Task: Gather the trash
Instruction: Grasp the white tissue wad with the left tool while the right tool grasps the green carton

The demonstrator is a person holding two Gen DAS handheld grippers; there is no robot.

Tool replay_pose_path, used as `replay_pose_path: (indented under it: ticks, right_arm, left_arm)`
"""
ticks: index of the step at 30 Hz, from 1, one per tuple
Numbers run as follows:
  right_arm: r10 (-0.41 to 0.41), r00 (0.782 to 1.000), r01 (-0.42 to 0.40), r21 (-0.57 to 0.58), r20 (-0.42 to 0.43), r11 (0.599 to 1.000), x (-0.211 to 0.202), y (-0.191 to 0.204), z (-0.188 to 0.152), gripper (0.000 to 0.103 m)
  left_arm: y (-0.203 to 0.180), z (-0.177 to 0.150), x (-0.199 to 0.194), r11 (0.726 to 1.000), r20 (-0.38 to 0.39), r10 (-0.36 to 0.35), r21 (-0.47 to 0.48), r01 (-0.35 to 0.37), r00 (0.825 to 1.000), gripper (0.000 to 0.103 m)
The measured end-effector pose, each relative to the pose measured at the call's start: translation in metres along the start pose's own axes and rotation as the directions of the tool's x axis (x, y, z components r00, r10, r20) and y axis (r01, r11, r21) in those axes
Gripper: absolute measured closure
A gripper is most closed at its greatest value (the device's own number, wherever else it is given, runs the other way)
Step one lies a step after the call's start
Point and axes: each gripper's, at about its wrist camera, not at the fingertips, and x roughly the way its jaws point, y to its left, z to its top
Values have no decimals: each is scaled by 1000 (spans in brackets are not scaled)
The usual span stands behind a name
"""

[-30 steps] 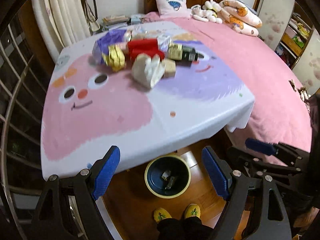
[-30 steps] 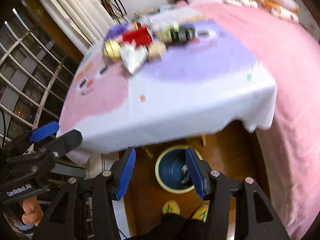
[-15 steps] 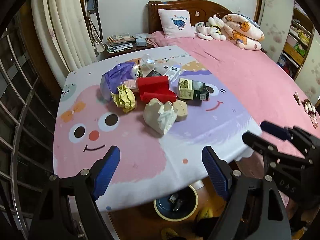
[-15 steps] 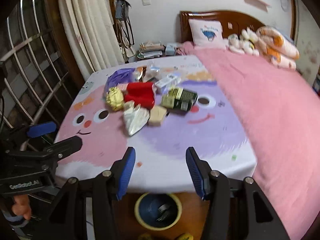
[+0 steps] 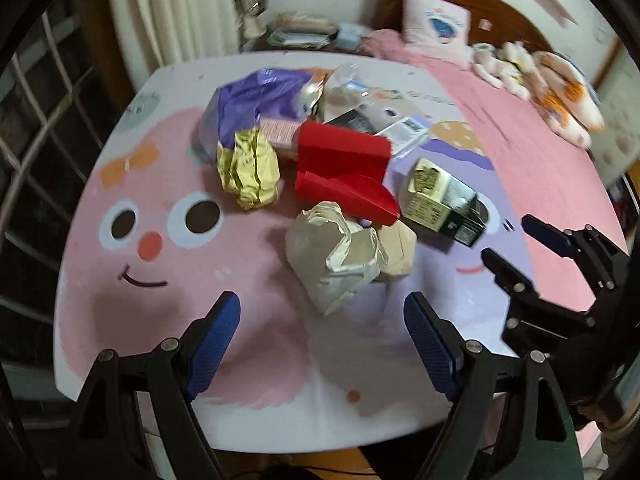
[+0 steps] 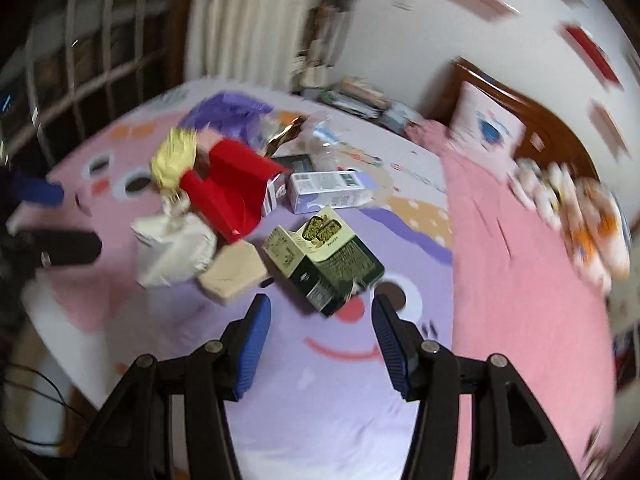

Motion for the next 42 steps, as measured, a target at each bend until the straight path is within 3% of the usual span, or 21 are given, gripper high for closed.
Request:
replay_pose_path:
  ticks: [4, 7, 12, 14, 15, 16, 20, 27, 42]
  right_arm:
    - [5, 1000, -3, -207, 10, 978, 35, 11, -2, 50]
    - [3, 999, 9, -350, 34, 937, 55, 23, -6, 50]
    - [21, 999, -7, -404, 30, 915, 76, 25, -4, 51]
    - [40, 999, -29, -403, 18, 915, 82, 22, -4, 60]
    - [58, 998, -50, -400, 7, 915, 84, 20, -3, 71]
    - [62, 998, -51, -400, 16, 915, 84, 18, -2, 72]
    - [131, 991, -121, -348, 7, 930, 80, 3, 8, 75]
    - [279, 959, -283, -118, -43, 952, 78, -41, 28, 77]
    - [345, 936, -348, -30, -63, 937, 80, -61, 30, 77]
  left_arm:
    - [-7, 2, 18, 996, -20, 46, -74, -47, 999, 20]
    - [-6, 3, 27, 991, -40, 62, -120, -66, 997, 20]
    - [-7, 4, 36, 980, -54, 86, -174, -94, 995, 20]
    - [-9, 4, 40, 977, -57, 84, -191, -94, 995, 20]
    - [-10, 5, 42, 976, -60, 86, -195, -96, 994, 20]
    - [-12, 6, 44, 975, -64, 90, -198, -101, 994, 20]
    - [-17, 7, 51, 973, -77, 105, -196, -119, 991, 20]
    - [-26, 12, 68, 972, -100, 148, -169, -164, 984, 20]
    - [-10, 26, 96, 958, -123, 186, -196, -208, 975, 19]
